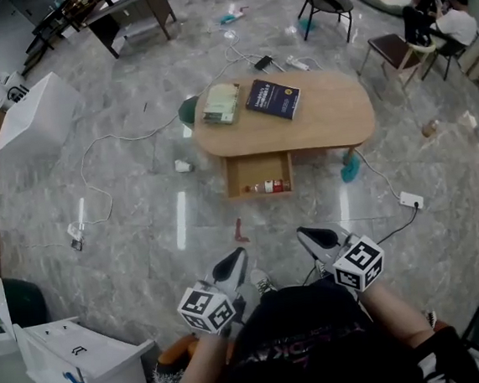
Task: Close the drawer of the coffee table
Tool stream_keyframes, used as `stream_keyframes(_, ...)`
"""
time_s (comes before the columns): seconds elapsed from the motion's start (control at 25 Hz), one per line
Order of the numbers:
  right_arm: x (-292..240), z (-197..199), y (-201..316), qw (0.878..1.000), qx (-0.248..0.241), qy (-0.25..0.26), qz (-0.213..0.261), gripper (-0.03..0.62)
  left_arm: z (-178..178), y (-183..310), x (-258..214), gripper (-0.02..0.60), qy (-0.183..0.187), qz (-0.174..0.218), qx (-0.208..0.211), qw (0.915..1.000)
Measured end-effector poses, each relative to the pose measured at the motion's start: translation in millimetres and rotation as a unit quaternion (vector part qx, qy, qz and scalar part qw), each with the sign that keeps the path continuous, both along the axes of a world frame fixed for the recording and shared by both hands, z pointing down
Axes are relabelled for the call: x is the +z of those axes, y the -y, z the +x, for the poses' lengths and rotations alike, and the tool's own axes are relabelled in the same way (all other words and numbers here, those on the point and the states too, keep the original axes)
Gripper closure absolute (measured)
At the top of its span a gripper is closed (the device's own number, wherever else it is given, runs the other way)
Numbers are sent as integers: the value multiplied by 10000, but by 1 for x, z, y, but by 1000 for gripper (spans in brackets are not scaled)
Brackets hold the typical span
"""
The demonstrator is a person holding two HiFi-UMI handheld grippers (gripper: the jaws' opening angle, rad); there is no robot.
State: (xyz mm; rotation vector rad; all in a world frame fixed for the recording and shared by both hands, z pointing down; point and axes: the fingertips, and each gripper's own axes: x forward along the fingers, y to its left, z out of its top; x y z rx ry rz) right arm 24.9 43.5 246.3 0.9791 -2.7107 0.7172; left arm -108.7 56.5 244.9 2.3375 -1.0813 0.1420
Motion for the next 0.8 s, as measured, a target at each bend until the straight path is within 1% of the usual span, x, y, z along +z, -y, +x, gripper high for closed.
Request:
stream_keyframes(0.16,4,-24,-3,9990,433,-121,-38,592,-36,12,6,581,-72,13,267,9996)
stream_keyframes(0.32,11,-41,-4,9962,834,-262,-32,592,-66,20,16,581,-284,-72,447,9986)
stream_keyframes(0.4,14,-46,-6,9943,1009,-347,-41,592,-76,23,21,581,-257,-87,536,9982)
stream_keyframes(0.6,25,-52,0,9916,1212,-435,-145,592,-92,36,35,581,-185,-153,542,9982)
stream_keyframes(0.8,37,-45,19,9906,1261,-519,-97,592,-92,52,48,581,-99,-57,548,9984)
